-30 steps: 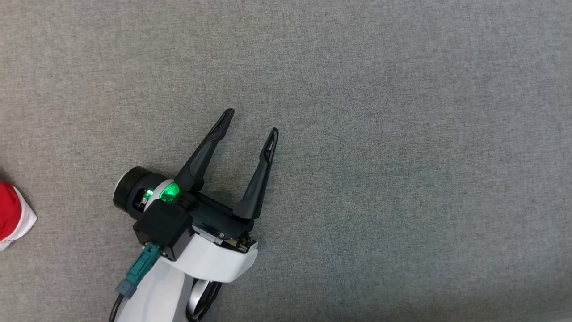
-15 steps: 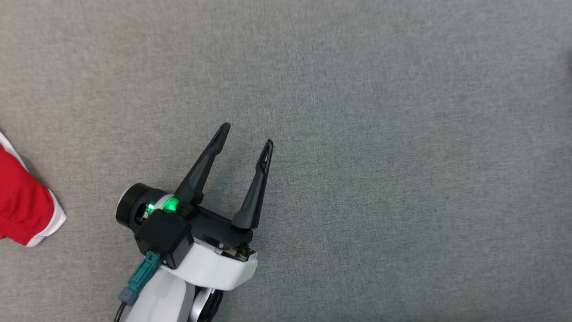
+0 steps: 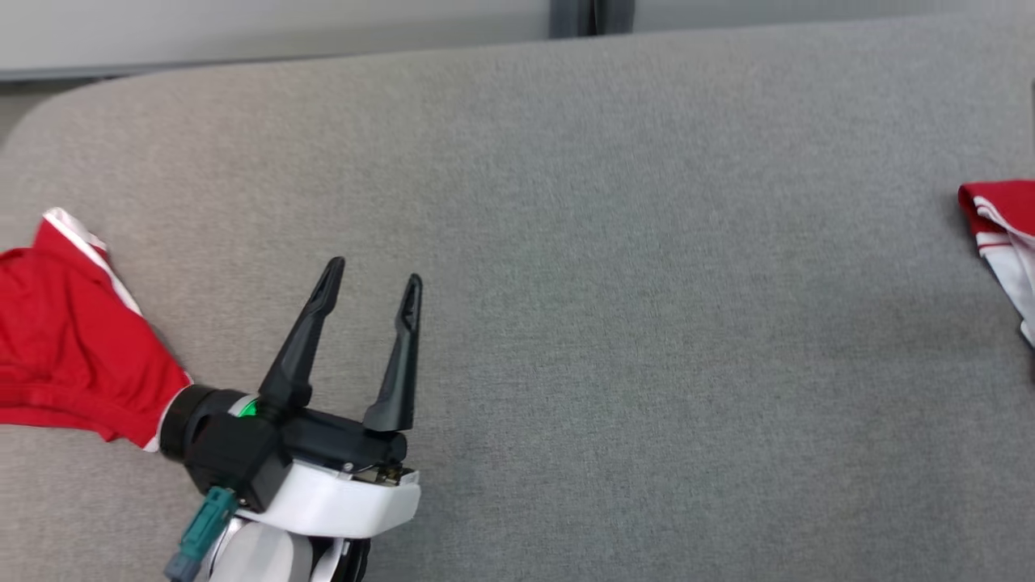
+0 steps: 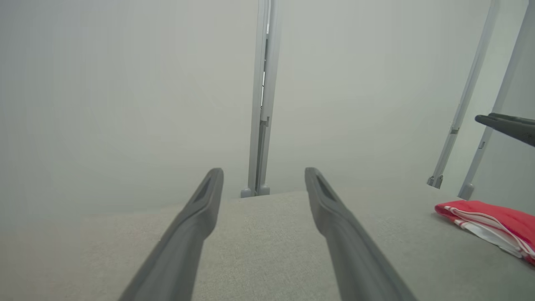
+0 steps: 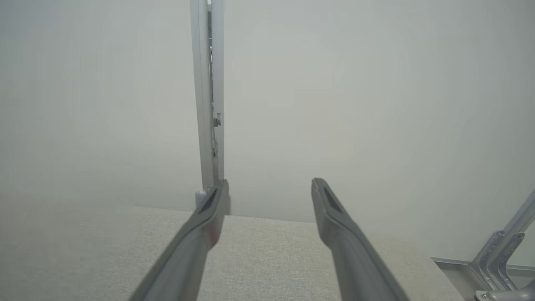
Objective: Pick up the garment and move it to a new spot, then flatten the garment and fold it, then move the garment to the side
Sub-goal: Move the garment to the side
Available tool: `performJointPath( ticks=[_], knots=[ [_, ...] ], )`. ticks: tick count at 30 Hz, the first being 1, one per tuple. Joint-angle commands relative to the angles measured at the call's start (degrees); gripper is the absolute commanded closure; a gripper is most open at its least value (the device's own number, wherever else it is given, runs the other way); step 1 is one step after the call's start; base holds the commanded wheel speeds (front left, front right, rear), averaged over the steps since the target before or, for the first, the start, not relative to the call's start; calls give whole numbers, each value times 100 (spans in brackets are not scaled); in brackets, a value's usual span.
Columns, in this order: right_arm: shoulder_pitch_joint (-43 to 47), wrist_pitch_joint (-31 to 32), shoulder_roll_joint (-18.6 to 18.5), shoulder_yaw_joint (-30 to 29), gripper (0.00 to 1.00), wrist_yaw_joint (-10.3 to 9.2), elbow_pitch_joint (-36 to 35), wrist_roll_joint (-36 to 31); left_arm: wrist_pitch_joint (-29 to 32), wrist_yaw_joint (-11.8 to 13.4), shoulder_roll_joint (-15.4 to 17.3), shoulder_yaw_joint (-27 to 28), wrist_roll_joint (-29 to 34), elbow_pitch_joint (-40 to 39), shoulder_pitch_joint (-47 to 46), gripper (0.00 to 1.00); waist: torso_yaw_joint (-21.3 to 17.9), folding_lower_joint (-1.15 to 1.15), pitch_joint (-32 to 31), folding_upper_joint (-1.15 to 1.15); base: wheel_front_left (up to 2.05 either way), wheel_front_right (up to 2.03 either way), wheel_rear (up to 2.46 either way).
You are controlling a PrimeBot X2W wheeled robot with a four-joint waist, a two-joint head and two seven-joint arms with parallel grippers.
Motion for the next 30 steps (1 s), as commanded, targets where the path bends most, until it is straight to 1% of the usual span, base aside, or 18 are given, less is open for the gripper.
performJointPath(
  ticks=[1, 2, 4, 11, 15, 20, 25, 30],
  knots=[
    [249, -120, 180, -118, 0, -2, -192, 10, -1, 65, 19, 99, -86, -50, 82, 0, 159, 0, -251, 0, 0, 0, 0],
    [249, -120, 180, -118, 0, -2, -192, 10, -1, 65, 19, 99, -86, -50, 82, 0, 159, 0, -251, 0, 0, 0, 0],
    [601, -214, 471, -242, 0, -2, -441, -1, -1, 98, 17, 175, -128, -68, 163, 0, 219, 0, -366, 0, 0, 0, 0],
    [1778, -585, 1166, -636, 0, -2, -986, -494, -1, 174, 18, 266, -225, -2, 430, 0, 428, 0, -698, 0, 0, 0, 0],
    [2304, -670, 1648, -728, 0, -2, -1239, -731, -1, 249, 18, 350, -302, 83, 616, 0, 417, 0, -828, 0, 0, 0, 0],
    [2753, -686, 2108, -862, 0, -2, -1543, -1067, -1, 279, 18, 374, -336, 218, 825, 0, 380, 0, -961, 0, 0, 0, 0],
    [3084, -688, 2394, -984, 0, -2, -1869, -1308, 0, 300, 20, 405, -300, 315, 930, 0, 377, 0, -1019, 0, 0, 0, 0],
    [3234, -685, 2511, -1026, 0, -2, -2000, -1401, -1, 341, 19, 435, -346, 374, 920, 0, 384, 0, -1043, 0, 0, 0, 0]
  ],
)
